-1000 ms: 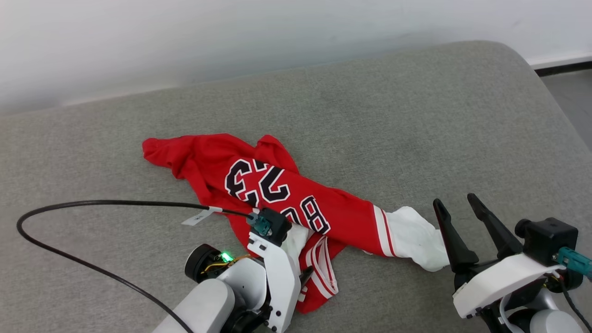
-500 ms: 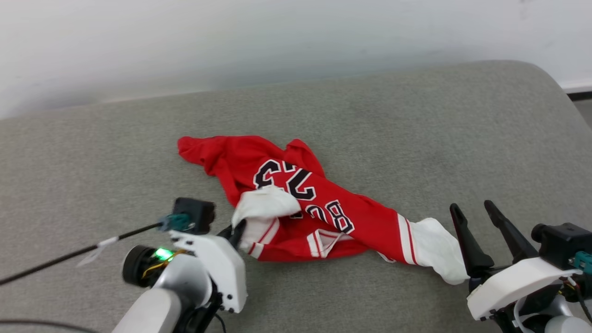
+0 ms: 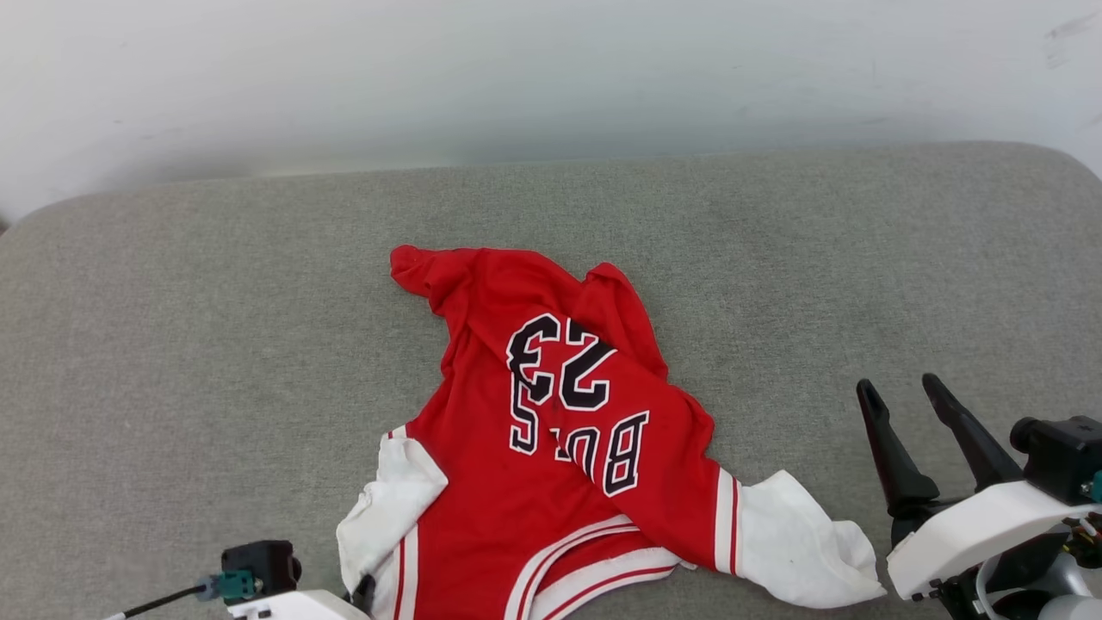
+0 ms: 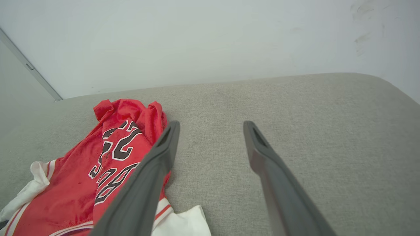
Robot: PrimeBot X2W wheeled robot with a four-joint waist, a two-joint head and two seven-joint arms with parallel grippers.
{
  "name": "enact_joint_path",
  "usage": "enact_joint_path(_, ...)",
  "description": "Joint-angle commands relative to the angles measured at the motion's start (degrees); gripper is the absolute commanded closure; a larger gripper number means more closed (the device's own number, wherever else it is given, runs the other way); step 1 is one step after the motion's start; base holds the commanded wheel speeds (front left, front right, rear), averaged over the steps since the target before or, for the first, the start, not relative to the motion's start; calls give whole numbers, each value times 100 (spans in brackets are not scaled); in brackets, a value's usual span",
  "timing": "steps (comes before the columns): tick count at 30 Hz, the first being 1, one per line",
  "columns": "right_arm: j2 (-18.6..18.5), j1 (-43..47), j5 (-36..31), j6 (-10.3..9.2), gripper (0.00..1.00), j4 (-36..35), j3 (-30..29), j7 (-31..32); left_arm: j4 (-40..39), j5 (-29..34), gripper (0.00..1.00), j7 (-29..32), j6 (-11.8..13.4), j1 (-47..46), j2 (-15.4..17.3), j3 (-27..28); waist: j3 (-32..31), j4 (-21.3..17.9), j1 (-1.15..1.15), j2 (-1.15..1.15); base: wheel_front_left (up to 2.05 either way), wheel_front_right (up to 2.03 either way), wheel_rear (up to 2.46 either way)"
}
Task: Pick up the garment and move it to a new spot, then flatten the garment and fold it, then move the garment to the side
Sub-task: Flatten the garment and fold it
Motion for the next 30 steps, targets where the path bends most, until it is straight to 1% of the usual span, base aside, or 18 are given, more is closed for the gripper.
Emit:
enact_joint_path(1, 12, 66, -38, -2, 0, -23, -26, 18, 53, -29, 60, -54, -21, 24, -36, -4, -5, 5, 0, 0, 0, 0, 0)
enact_joint_path(2, 26, 80, -27, -2, 0, -21, -39, 25, 121, -35, 1, -85, -48, 16, -70, -16, -22, 8, 0, 0, 0, 0, 0)
enact_joint_path(4, 36, 102, -47, -1, 0, -27, -60, 50, 228, 5, 0, -223, -94, -53, -110, -37, -66, 3, 0, 0, 0, 0, 0)
enact_joint_path(9, 64, 233, -28, -2, 0, -22, -114, 125, 274, 342, 0, -766, -90, -232, -7, -7, -274, -39, 0, 0, 0, 0, 0)
enact_joint_path(15, 118, 432, 21, -1, 0, -63, -163, 296, -18, 750, 0, -1480, -74, -348, 160, 80, -549, -135, 0, 0, 0, 0, 0)
enact_joint_path(20, 164, 647, 71, -2, 0, -183, -260, 719, -418, 1105, 0, -1932, -48, -465, 285, 50, -602, -153, 0, 0, 0, 0, 0)
enact_joint_path(24, -23, 825, 228, -2, 0, -142, -321, 1493, -842, 1332, 0, -2123, 44, -523, 314, 11, -598, -129, 0, 0, 0, 0, 0)
enact_joint_path(30, -364, 1036, 531, -2, 0, 32, -349, 3154, -1417, 1490, 0, -2020, 202, -438, 333, -76, -483, -35, 0, 0, 0, 0, 0)
